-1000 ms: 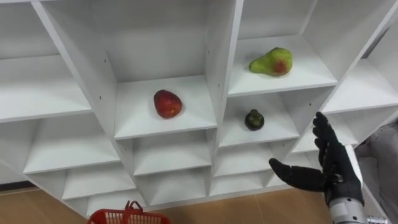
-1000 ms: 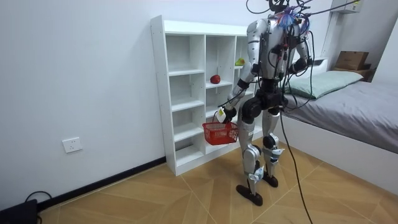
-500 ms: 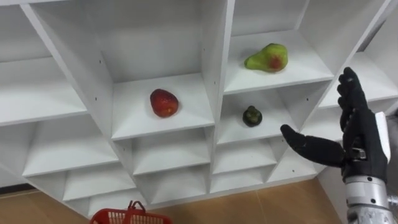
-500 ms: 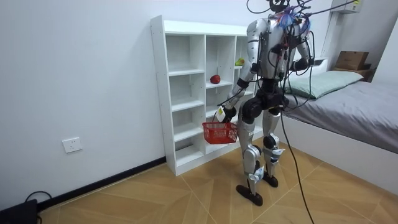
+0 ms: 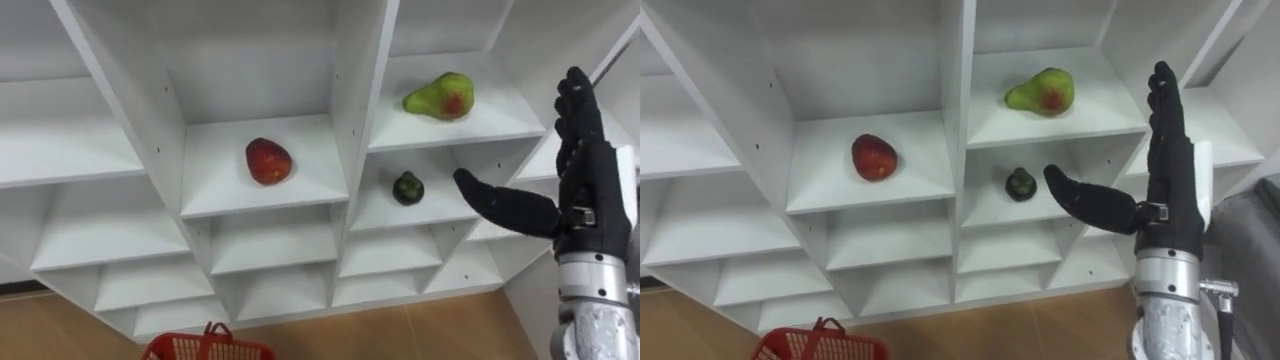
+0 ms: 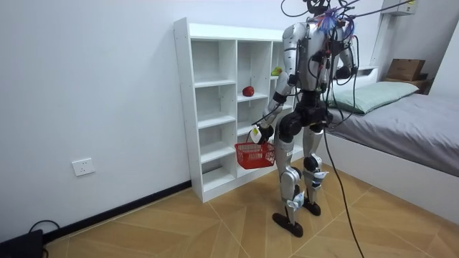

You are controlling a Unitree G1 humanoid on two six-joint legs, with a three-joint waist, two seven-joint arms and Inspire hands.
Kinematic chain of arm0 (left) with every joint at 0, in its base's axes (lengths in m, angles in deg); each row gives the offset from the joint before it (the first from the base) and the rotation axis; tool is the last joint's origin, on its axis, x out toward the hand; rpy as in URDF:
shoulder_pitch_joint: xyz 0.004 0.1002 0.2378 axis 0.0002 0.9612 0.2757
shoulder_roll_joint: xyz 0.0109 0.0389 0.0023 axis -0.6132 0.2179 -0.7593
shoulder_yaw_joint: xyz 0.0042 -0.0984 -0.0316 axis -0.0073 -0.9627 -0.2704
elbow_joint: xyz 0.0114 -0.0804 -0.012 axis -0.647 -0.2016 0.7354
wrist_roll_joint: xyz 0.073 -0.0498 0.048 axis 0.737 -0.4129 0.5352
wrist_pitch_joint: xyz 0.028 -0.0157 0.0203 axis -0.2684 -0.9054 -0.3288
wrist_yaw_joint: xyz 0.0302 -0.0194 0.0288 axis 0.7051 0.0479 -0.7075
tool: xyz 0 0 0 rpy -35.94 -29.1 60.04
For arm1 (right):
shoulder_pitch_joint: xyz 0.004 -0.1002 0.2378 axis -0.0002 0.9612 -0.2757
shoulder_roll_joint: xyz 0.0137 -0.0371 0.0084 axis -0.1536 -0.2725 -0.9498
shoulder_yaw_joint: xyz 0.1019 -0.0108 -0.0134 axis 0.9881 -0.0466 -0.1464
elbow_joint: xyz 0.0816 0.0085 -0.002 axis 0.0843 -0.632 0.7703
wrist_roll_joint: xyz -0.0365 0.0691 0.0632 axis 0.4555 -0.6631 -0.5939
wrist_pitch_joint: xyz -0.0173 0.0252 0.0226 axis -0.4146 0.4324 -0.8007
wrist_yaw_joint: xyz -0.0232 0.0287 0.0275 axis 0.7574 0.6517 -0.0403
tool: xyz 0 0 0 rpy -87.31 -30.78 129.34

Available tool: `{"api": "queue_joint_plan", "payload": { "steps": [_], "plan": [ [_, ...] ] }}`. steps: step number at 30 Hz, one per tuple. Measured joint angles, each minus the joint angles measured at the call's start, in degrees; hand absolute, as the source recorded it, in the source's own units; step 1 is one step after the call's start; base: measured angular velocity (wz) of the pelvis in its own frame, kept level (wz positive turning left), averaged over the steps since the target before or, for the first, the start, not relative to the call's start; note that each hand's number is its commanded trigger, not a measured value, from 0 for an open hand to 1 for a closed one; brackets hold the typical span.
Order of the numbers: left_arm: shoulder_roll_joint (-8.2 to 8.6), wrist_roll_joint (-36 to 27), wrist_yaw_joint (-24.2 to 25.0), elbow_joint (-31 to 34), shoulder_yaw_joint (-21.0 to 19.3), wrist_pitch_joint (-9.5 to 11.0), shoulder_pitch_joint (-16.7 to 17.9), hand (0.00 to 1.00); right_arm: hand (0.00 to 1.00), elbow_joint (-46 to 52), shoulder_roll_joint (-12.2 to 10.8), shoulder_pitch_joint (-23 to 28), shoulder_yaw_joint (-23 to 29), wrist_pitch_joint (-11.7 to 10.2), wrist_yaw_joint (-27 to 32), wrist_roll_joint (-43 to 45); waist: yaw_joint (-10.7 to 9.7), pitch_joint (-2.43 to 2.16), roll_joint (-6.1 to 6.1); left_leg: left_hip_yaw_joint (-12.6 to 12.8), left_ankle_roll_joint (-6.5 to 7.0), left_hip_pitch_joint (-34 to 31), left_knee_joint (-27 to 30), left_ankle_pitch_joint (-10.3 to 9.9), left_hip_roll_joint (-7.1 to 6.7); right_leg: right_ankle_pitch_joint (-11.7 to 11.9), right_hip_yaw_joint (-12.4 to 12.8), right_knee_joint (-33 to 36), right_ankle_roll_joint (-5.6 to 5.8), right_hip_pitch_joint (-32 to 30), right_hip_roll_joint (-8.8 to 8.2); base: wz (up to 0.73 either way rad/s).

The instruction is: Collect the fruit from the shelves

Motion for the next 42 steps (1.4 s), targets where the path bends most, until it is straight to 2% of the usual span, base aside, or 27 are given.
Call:
{"api": "queue_joint_plan", "payload": {
  "steps": [2, 8, 16, 22, 27, 31, 37, 41, 42],
  "plan": [
    [-0.09, 0.0, 0.2, 0.0, 0.0, 0.0, -0.1, 1.00, 0.00, 0.0, 0.7, -1.8, 0.0, 0.0, 0.0, 0.3, -0.2, 0.17, -0.31, -0.1, 0.00, 0.0, 0.0, 0.0, 0.02, 0.0, -0.2, -0.1, 0.00, 0.2, -0.02, 0.05],
    [-0.22, 0.0, 0.7, 0.0, 0.0, -0.2, 0.1, 1.00, 0.00, 0.0, 1.9, -3.4, 0.0, 0.0, 0.1, 0.3, -0.2, 0.14, -1.01, -0.7, 0.00, -0.2, 0.1, 0.0, 0.09, 0.3, -1.2, -1.1, 0.01, 0.9, -0.17, 0.09],
    [-0.23, 0.2, 1.0, 0.8, -0.1, -0.7, 0.5, 1.00, 0.00, 0.0, 2.4, -4.0, 0.7, 0.3, 0.1, 0.5, 0.0, 0.05, -1.35, -0.8, 0.00, -0.1, 0.1, 0.0, 0.03, 0.3, -2.0, -1.2, 0.02, 0.8, -0.34, 0.01],
    [-0.38, 0.2, 1.1, 0.9, -0.1, -0.7, 0.4, 1.00, 0.00, 0.0, 5.1, -7.2, 0.7, 0.3, 0.0, 0.2, 0.3, 0.01, -1.53, -0.8, 0.01, 0.0, 0.1, 0.0, -0.02, 0.3, -2.0, -1.2, 0.02, 0.9, -0.38, 0.00],
    [-0.38, 1.2, 1.4, 1.2, -0.1, -0.7, 0.5, 1.00, 0.00, -0.3, 5.6, -8.2, 0.7, 0.2, -0.1, 0.1, 0.9, 0.06, -1.73, -1.3, 0.01, -0.1, 0.1, 0.0, -0.02, 0.3, -2.5, -1.2, 0.02, 1.0, -0.46, 0.04],
    [-0.83, 1.4, 1.5, 1.3, 0.0, -0.7, 0.4, 1.00, 0.00, -4.2, 5.7, -10.1, 0.8, -1.4, -1.0, -4.7, 0.1, 0.13, -2.12, -2.5, 0.03, -0.2, 0.3, 0.0, -0.12, 0.5, -3.7, -1.9, 0.06, 1.9, -0.69, 0.11],
    [-1.92, 1.5, 1.5, 2.2, 0.1, -0.7, 0.6, 1.00, 0.00, -6.6, 6.0, -10.9, 1.3, -1.7, -2.8, -10.3, 0.1, 0.36, -2.16, -3.1, 0.04, -0.3, 0.7, 0.0, -0.16, 0.6, -3.8, -1.8, 0.03, 2.0, -0.72, 0.02],
    [-1.92, 2.6, 1.6, 2.9, 0.1, -0.7, 0.4, 1.00, 0.00, -11.4, 6.8, -13.5, 1.3, 0.1, -4.9, -12.1, 0.3, 0.23, -2.27, -3.3, 0.04, -0.6, 0.7, 0.0, -0.15, 0.7, -4.1, -1.8, 0.02, 1.8, -0.75, 0.03],
    [-1.92, 2.8, 1.6, 3.4, 0.1, -0.8, 0.5, 1.00, 0.00, -12.2, 7.4, -13.9, 1.3, 0.4, -5.7, -13.3, 0.4, 0.34, -2.09, -3.4, 0.04, -0.7, 0.8, 0.0, -0.14, 0.7, -4.4, -1.8, 0.02, 1.8, -0.79, 0.07]
  ]
}}
